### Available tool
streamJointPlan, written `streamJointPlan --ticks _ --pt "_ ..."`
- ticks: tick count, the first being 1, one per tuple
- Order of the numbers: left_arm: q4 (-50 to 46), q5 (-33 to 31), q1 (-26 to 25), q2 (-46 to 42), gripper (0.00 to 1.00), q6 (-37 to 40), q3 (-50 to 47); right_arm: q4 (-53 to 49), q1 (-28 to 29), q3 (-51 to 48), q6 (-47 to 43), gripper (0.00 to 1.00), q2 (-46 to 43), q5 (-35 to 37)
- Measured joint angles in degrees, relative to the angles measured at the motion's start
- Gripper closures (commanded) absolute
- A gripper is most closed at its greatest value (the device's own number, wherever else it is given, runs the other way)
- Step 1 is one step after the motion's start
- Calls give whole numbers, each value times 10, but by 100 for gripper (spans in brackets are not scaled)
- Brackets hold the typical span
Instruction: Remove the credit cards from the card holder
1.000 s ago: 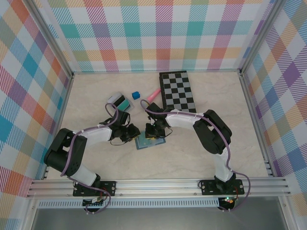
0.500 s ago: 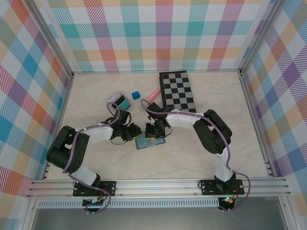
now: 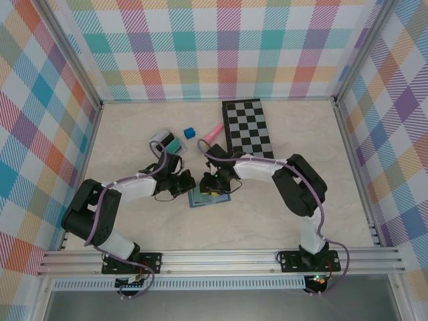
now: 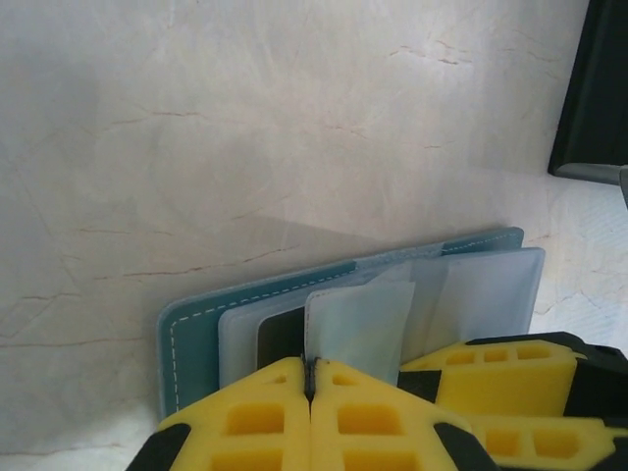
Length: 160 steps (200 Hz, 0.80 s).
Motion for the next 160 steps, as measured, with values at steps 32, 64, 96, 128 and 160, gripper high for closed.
streamJointPlan --ticks 32,64,96,128,160 --pt "-36 -18 -2 -20 100 14 1 -1 2 -23 4 43 -55 11" --pt "-80 -23 -2 -36 96 26 18 13 1 -53 4 35 -129 31" --pt "-46 31 -9 -40 67 5 27 21 -8 -76 4 34 -178 52" --pt "3 76 -34 -19 60 -22 43 23 -36 -109 5 33 -216 69" --pt "46 97 -69 33 57 -55 77 22 -60 -140 5 32 -264 92"
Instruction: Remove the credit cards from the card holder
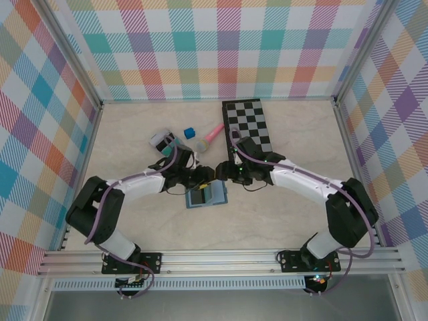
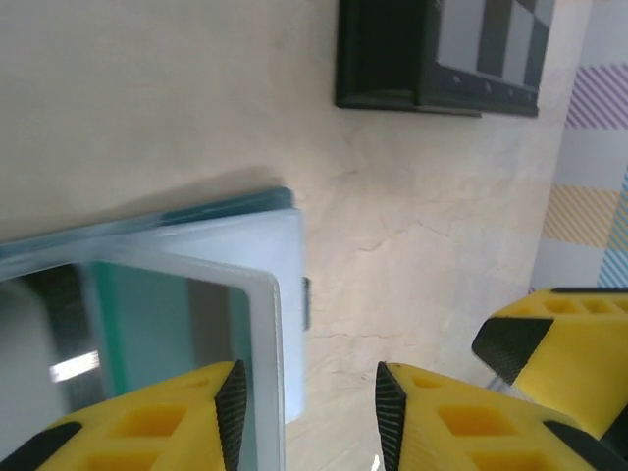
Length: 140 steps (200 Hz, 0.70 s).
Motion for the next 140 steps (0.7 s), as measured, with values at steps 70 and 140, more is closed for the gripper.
streamJointPlan --ticks 70,140 --pt "-31 -57 -5 0 59 -30 34 -6 -11 -8 -20 45 -31 24" --pt "-80 -119 21 -126 69 -45 -53 -34 6 67 -51 74 99 -4"
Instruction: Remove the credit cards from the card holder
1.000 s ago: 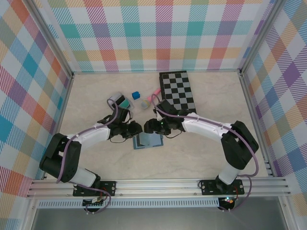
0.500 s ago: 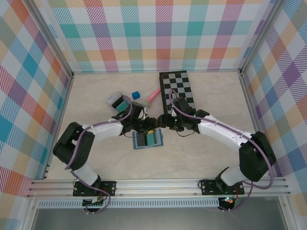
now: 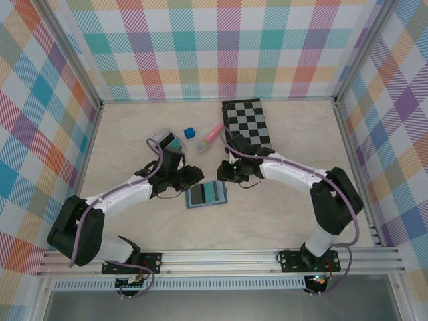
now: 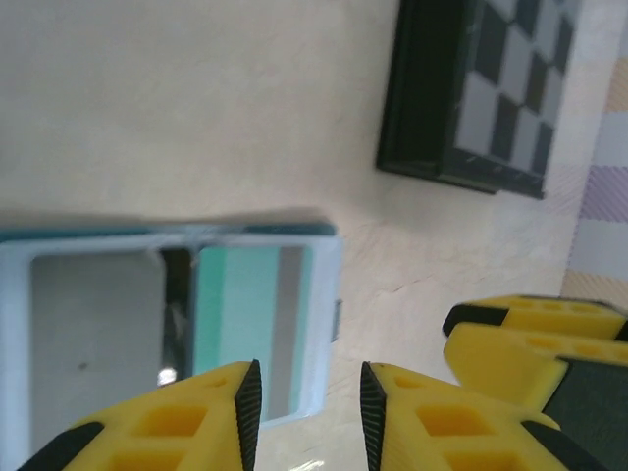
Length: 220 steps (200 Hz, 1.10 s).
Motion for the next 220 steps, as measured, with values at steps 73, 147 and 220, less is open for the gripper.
streamJointPlan --ticks 73,147,220 --pt "41 46 -1 57 78 -24 -27 -22 10 34 1 83 89 -34" --pt "79 64 -1 115 79 -30 -27 -37 10 41 7 84 119 -18" --pt "95 77 0 141 77 -15 -27 -29 7 42 22 84 131 -35"
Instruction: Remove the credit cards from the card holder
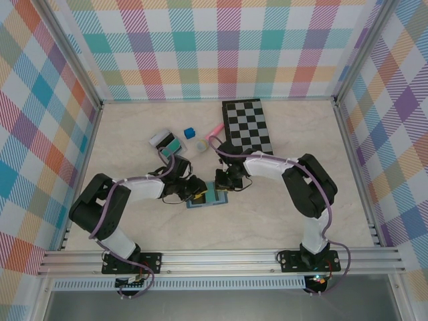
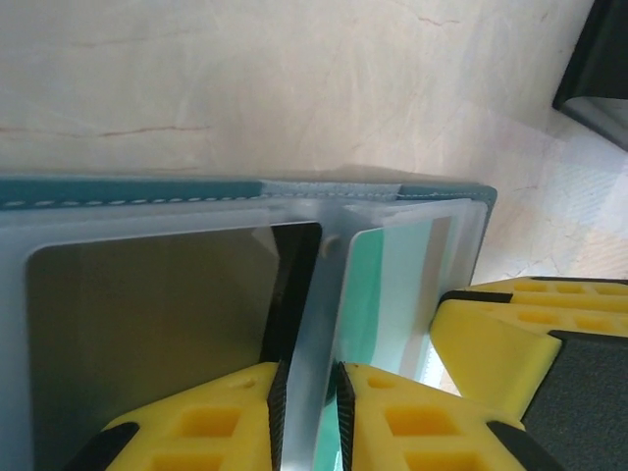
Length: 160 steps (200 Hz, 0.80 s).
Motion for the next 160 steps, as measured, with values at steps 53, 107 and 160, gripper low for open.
streamJointPlan --ticks 53,107,160 --pt "27 19 1 13 81 3 0 5 -4 0 5 84 4 -12" --pt "42 26 5 13 87 9 -9 5 -5 0 10 85 5 -14" --pt "86 42 15 -18 96 24 -41 1 -5 5 11 85 9 -13"
